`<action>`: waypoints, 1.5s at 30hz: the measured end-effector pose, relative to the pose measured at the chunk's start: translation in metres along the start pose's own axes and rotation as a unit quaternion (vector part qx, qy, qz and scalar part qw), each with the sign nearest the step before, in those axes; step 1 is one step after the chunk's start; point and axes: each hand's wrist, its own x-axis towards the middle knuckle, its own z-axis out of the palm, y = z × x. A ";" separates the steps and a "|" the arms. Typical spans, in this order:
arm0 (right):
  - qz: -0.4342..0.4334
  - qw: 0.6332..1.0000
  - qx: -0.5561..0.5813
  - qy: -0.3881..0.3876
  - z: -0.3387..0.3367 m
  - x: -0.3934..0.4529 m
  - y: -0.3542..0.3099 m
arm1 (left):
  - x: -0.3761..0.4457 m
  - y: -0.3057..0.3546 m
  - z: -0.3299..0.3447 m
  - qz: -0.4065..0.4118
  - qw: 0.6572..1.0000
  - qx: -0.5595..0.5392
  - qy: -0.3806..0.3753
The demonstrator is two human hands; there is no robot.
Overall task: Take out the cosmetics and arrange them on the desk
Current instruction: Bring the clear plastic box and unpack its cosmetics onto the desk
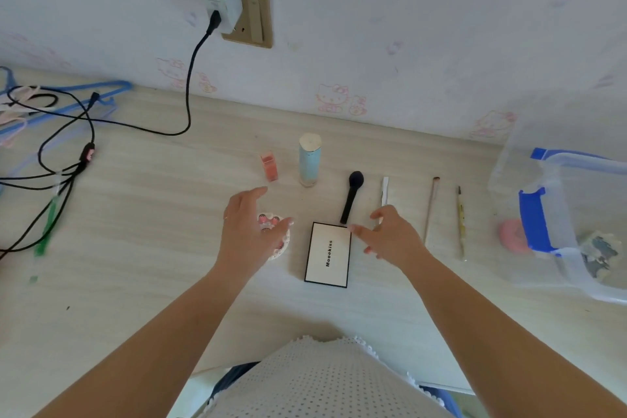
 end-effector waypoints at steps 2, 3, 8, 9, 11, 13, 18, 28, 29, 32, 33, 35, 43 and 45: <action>-0.036 0.994 0.101 -0.010 -0.014 -0.007 0.004 | -0.001 0.027 0.007 0.026 0.998 -0.048 -0.029; -0.055 0.989 0.132 -0.024 -0.020 -0.012 0.005 | -0.001 0.038 0.012 0.035 0.996 -0.063 -0.047; -0.109 0.979 0.166 -0.044 -0.066 -0.038 0.028 | -0.012 0.101 0.042 0.074 0.986 -0.107 -0.104; -0.112 0.975 0.189 -0.037 -0.076 -0.043 0.033 | -0.016 0.112 0.048 0.078 0.984 -0.117 -0.112; -0.122 0.958 0.259 -0.021 -0.103 -0.056 0.049 | -0.025 0.140 0.067 0.091 0.978 -0.137 -0.132; -0.135 0.941 0.310 0.003 -0.132 -0.067 0.066 | -0.035 0.166 0.086 0.105 0.971 -0.155 -0.147; -0.152 0.918 0.361 0.064 -0.213 -0.092 0.129 | -0.058 0.231 0.146 0.128 0.960 -0.175 -0.175; -0.159 0.966 0.196 0.062 -0.314 -0.048 0.225 | -0.058 0.314 0.244 0.187 0.943 -0.068 -0.266; -0.164 0.974 0.148 0.039 -0.317 -0.040 0.230 | -0.053 0.319 0.248 0.187 0.936 -0.040 -0.296; -0.186 0.982 -0.024 -0.015 -0.325 -0.016 0.239 | -0.036 0.334 0.264 0.192 0.900 0.100 -0.378; -0.193 0.976 -0.099 -0.028 -0.327 -0.007 0.240 | -0.031 0.338 0.271 0.196 0.885 0.158 -0.392; -0.197 0.944 -0.260 -0.051 -0.329 0.010 0.242 | -0.024 0.342 0.285 0.207 0.856 0.254 -0.401; -0.222 0.826 -0.509 -0.101 -0.308 0.055 0.262 | -0.020 0.316 0.331 0.141 0.790 0.496 -0.332; -0.225 0.808 -0.532 -0.117 -0.305 0.059 0.267 | -0.022 0.309 0.338 0.154 0.769 0.526 -0.329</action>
